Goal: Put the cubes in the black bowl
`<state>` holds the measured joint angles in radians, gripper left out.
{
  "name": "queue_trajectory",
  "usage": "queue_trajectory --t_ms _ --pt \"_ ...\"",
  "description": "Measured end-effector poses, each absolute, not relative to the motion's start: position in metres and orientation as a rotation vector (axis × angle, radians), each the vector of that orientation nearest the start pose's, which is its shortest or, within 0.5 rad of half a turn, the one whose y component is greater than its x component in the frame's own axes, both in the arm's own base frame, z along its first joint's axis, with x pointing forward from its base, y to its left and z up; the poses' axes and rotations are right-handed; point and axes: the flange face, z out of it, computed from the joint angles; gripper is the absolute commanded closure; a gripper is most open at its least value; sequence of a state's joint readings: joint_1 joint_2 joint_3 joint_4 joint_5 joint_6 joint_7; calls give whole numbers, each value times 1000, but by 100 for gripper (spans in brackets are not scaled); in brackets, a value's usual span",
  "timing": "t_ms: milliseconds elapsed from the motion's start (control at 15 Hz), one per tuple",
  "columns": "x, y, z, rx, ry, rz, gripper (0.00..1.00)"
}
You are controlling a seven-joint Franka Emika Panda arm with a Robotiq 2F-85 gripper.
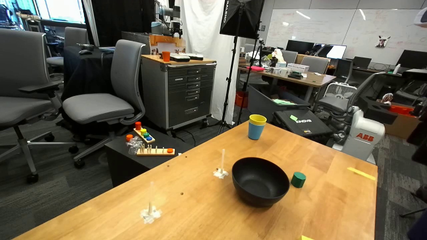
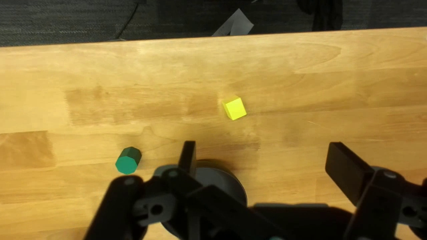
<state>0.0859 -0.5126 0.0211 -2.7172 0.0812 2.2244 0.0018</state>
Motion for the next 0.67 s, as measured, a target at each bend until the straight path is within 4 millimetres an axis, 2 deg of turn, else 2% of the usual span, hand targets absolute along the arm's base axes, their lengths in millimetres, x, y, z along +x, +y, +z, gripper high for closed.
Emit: queue_trajectory --t_ms 333,667 --pt "369 60 346 -3067 -127 -83 0" --pt "383 67 300 -3076 -162 -95 0"
